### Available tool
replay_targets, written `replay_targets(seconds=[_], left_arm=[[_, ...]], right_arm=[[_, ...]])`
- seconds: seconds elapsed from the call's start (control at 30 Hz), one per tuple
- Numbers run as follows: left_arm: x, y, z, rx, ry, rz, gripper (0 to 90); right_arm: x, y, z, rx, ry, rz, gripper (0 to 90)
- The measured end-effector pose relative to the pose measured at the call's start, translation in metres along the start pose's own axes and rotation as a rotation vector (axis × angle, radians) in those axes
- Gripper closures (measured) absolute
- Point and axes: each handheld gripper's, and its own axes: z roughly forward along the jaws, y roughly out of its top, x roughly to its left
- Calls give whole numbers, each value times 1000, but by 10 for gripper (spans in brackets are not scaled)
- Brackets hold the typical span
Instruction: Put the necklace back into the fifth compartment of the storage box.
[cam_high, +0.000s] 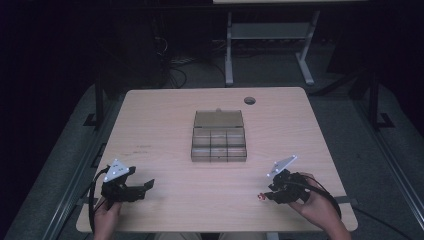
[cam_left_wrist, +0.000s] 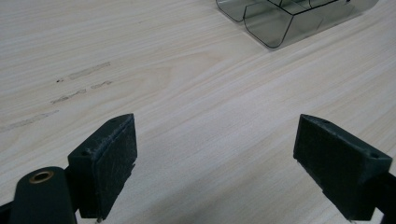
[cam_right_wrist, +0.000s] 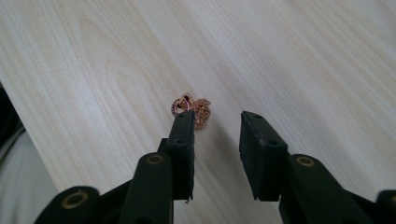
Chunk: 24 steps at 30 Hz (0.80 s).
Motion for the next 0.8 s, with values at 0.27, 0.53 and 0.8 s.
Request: replay_targets(seconds=[0.27, 0.53, 0.8], left_arm=[[0, 0, 0, -2, -1, 2, 131], [0, 0, 0, -2, -1, 4, 131], [1, 0, 0, 1, -3, 1, 131]], right_arm=[[1, 8, 10, 43, 6, -11, 702], [4, 15, 17, 69, 8, -29, 726], [8, 20, 22, 92, -5, -42, 753]])
